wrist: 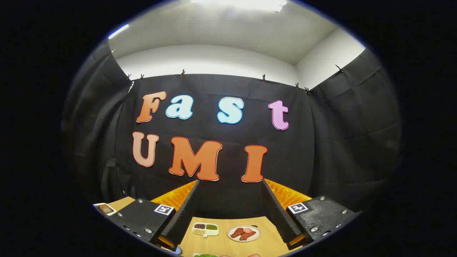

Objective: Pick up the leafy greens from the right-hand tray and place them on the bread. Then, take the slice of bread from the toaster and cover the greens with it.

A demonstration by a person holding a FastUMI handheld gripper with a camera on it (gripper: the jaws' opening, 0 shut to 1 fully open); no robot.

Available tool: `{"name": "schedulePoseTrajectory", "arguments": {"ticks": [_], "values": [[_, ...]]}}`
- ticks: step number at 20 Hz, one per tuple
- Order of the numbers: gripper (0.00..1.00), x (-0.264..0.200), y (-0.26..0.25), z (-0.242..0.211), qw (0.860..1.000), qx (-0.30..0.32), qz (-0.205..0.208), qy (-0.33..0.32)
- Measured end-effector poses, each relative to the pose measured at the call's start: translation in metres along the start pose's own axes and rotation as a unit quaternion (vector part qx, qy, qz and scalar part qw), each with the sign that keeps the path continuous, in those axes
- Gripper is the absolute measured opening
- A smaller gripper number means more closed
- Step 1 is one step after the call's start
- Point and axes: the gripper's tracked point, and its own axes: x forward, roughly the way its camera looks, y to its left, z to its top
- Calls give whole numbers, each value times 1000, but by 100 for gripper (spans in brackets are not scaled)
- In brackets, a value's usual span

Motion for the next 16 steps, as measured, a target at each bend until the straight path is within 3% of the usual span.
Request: {"name": "schedulePoseTrajectory", "arguments": {"ticks": [16], "values": [[100, 4, 19, 7, 1000, -2, 12, -2]]}}
